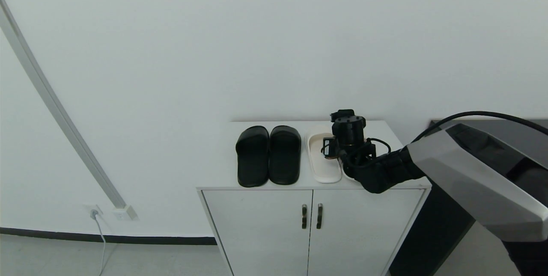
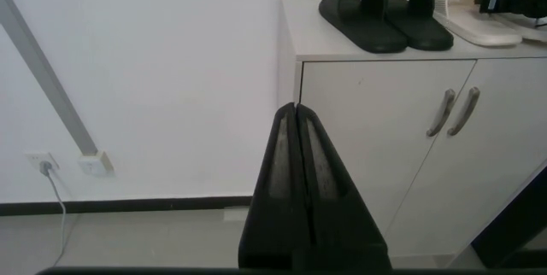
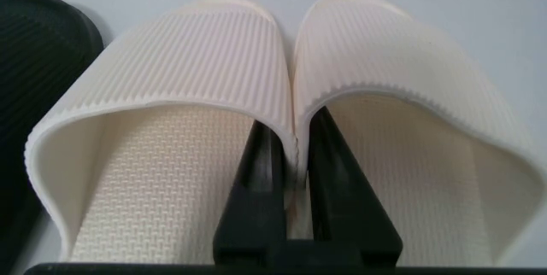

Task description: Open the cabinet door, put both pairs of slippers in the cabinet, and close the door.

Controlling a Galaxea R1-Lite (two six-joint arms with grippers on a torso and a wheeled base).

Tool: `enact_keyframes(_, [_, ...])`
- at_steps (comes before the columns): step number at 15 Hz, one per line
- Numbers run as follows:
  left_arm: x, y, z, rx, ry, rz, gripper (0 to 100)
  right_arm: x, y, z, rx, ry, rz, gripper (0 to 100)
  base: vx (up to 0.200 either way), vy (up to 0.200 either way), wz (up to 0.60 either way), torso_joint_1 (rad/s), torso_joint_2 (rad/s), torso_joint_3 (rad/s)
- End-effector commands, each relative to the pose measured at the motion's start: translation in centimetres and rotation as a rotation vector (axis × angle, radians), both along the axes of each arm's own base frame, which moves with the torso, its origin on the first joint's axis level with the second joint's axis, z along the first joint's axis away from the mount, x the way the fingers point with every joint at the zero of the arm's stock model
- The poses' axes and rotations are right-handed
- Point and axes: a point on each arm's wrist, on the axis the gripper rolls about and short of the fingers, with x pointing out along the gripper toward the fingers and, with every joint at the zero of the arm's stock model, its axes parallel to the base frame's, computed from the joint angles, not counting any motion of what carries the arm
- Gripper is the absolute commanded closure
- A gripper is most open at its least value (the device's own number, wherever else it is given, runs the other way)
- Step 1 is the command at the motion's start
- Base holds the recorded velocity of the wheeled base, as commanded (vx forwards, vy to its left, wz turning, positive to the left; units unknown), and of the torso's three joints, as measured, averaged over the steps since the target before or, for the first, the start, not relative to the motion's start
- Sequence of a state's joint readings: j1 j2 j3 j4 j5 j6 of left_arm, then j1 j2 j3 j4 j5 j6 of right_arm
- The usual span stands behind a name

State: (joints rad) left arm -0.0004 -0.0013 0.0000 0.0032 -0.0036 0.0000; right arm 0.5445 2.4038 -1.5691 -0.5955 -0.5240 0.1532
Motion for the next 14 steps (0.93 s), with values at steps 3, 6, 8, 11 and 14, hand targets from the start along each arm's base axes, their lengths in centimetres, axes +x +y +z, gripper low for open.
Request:
enact_keyframes(3, [0.0,0.0,0.0,0.002,0.001,0.001,100,-0.7,-0.5,1.9,0.014,-0.024,-0.005,100,0.000,0.000,0.00,0.000,0.00,0.000])
enact_keyframes(6, [0.0,0.0,0.0,0.002,0.001,0.001,100,-2.2,-1.2,3.3,0.014,-0.024,0.000,100,0.000,0.000,0.00,0.000,0.00,0.000])
enact_keyframes(8, [0.0,0.0,0.0,0.005,0.001,0.001,100,-3.8,-2.1,4.6,0.016,-0.022,0.002,100,0.000,0.000,0.00,0.000,0.00,0.000])
enact_keyframes(11, [0.0,0.0,0.0,0.005,0.001,-0.001,100,-6.8,-3.5,6.3,0.035,-0.038,0.054,100,0.000,0.000,0.00,0.000,0.00,0.000])
enact_keyframes(14, [0.0,0.0,0.0,0.006,0.001,-0.001,100,-11.3,-4.4,7.3,0.038,-0.012,0.159,100,0.000,0.000,0.00,0.000,0.00,0.000])
